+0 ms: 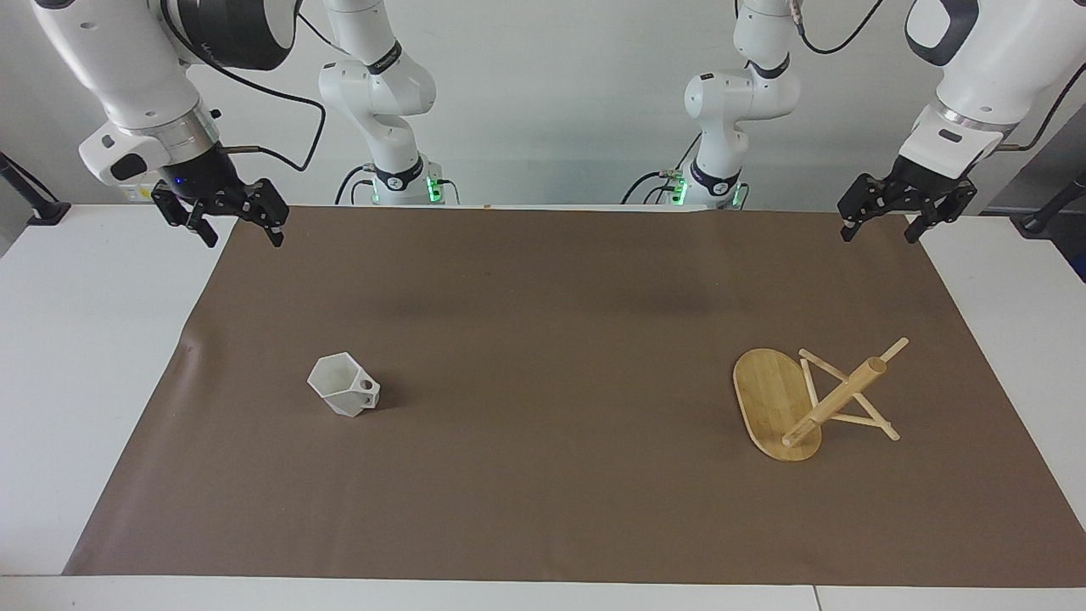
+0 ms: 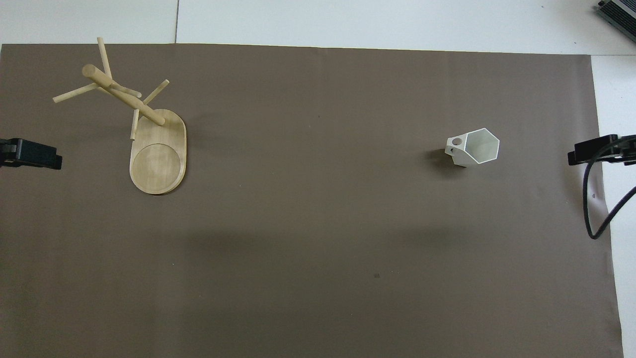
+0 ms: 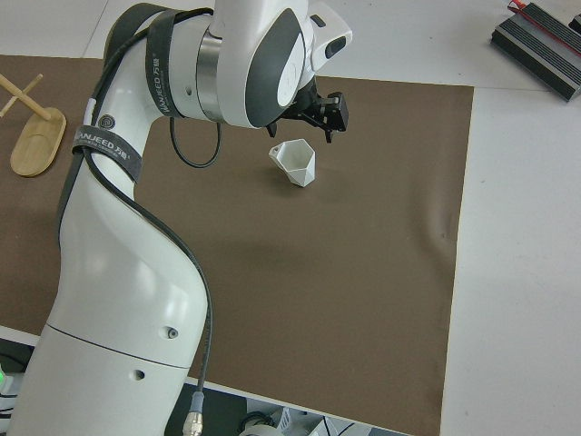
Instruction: Hang cup on rack
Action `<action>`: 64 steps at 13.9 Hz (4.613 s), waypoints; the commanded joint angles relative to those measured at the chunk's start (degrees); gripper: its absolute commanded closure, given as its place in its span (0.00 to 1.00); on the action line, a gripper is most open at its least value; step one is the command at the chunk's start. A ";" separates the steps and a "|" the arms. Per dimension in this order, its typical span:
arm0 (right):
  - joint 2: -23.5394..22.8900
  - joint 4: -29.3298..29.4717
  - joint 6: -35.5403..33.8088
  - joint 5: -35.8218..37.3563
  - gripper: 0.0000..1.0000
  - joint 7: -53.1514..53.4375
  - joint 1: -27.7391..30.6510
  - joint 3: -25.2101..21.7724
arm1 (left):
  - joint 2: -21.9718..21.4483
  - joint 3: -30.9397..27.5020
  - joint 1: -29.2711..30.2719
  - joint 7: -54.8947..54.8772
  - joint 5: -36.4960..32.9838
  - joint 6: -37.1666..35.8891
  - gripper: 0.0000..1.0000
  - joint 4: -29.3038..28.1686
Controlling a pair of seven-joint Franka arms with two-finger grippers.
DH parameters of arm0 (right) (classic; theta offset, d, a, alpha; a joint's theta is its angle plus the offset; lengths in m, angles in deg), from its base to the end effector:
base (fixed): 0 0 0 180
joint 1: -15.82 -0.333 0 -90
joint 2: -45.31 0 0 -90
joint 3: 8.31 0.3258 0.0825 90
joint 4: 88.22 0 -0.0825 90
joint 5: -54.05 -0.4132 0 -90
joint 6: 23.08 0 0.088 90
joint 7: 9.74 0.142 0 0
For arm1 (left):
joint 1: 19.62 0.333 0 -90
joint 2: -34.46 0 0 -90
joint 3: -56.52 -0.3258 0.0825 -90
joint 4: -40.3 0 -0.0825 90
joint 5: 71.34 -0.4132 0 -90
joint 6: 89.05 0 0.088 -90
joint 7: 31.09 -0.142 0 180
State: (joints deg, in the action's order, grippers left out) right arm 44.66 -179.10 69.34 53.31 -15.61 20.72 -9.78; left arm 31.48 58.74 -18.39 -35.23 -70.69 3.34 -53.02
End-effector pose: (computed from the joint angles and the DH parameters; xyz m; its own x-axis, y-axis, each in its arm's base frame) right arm 0.5882 -0.0638 0.5887 0.9998 -0.0093 0.0167 -0.0091 -0.9999 -0.0110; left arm 0.5720 -0.0120 0.6039 0.9954 -0.0889 0.0363 -0.0892 -0.9960 0.0067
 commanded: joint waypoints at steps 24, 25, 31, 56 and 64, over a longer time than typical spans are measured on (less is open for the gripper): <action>1.26 -1.40 0.04 0.48 0.00 -0.63 0.55 0.33 | -1.06 -0.20 -0.26 0.45 -1.09 -0.01 0.00 -0.98; 1.26 -1.40 -0.04 0.48 0.00 -0.63 0.55 0.33 | -1.06 -0.20 -0.26 0.37 -1.09 -0.01 0.00 -0.98; 1.26 -1.40 -0.13 0.48 0.00 -0.72 0.55 0.33 | -1.06 -0.20 -0.26 0.45 -1.09 -0.01 0.00 -0.98; -5.32 -11.95 23.66 0.22 0.00 -0.81 0.55 0.59 | -1.06 -0.11 -0.26 0.36 -1.09 -0.01 0.00 -0.98; -13.33 -12.13 34.06 -0.05 0.00 -0.28 0.20 0.77 | -1.06 -0.20 -0.26 0.45 -1.09 -0.01 0.00 -0.98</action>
State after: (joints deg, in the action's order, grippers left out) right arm 31.91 -191.07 102.35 53.31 -15.63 20.61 -9.49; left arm 31.48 58.74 -18.39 -35.23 -70.69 3.34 -53.02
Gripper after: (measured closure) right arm 0.000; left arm 0.000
